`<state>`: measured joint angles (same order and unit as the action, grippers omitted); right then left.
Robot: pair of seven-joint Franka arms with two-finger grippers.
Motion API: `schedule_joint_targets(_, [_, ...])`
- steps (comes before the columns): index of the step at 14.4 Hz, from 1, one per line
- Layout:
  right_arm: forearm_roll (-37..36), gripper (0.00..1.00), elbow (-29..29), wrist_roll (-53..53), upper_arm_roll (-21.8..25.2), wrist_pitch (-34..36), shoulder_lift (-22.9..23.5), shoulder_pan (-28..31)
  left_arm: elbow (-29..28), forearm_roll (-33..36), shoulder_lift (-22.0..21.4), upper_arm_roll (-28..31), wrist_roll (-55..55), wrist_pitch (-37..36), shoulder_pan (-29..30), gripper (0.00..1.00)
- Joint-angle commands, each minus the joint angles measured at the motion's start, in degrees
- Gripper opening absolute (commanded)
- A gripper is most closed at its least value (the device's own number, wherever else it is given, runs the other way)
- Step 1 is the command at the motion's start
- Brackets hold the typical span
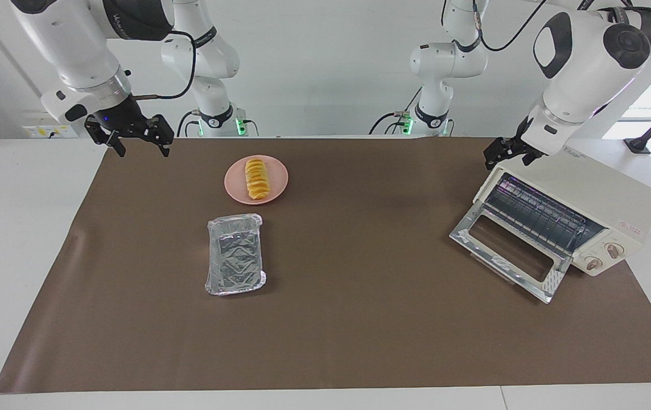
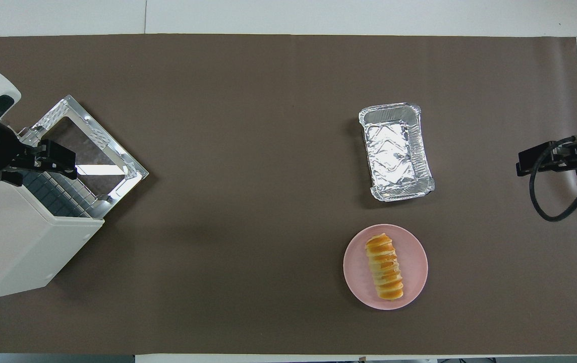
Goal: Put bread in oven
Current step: 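Reach the right gripper down to the bread rolls on the pink plate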
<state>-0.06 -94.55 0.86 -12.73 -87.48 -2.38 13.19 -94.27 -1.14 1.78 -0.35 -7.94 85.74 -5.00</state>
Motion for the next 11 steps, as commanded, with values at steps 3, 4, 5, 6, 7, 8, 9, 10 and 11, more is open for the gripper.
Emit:
schedule_joint_targets(3, [1.2, 1.0, 0.25, -1.03, -0.72, 1.35, -0.17, 1.05, -1.88, 1.05, -1.69, -0.09, 0.12, 1.1, 0.16, 1.0])
schedule_joint_targets(4, [1.2, 1.0, -0.28, -1.03, -0.72, 1.26, -0.52, 0.96, -1.88, 1.05, -1.69, -0.09, 0.12, 1.1, 0.16, 1.0])
schedule_joint_targets(5, [1.37, 1.0, -1.68, -0.95, -0.72, 1.09, -1.13, 0.96, -1.88, 1.05, -1.69, -0.09, 0.12, 1.1, 0.16, 1.0])
schedule_joint_targets(6, [2.59, 1.0, -3.69, -0.51, -0.72, 0.74, -2.18, 0.87, -1.88, 0.97, -1.69, -0.09, 0.12, 1.1, 0.16, 1.0])
schedule_joint_targets(7, [6.26, 1.0, -8.24, 0.71, -0.72, -0.22, -4.36, 0.79, -1.88, 1.05, -1.69, -0.09, 0.12, 1.1, 0.16, 1.0])
schedule_joint_targets(8, [7.78, 1.0, -13.33, 2.12, -0.72, -3.1, -6.65, 0.26, -1.88, 1.05, -1.69, -0.09, 0.12, 1.1, 0.16, 1.0])
schedule_joint_targets(9, [8.31, 1.0, -18.69, 2.83, -1.15, -7.74, -9.19, -0.7, -1.88, 1.05, -1.69, -0.09, 0.12, 1.1, 0.16, 1.0])
schedule_joint_targets(10, [8.32, 1.0, -23.18, 2.92, -1.25, -11.18, -10.44, -2.97, -1.88, 1.05, -1.69, -0.09, 0.12, 1.1, 0.16, 1.0])
schedule_joint_targets(11, [8.41, 1.0, -25.83, 3.18, -1.25, -12.61, -10.36, -5.17, -1.88, 1.05, -1.69, -0.09, 0.12, 1.1, 0.16, 1.0])
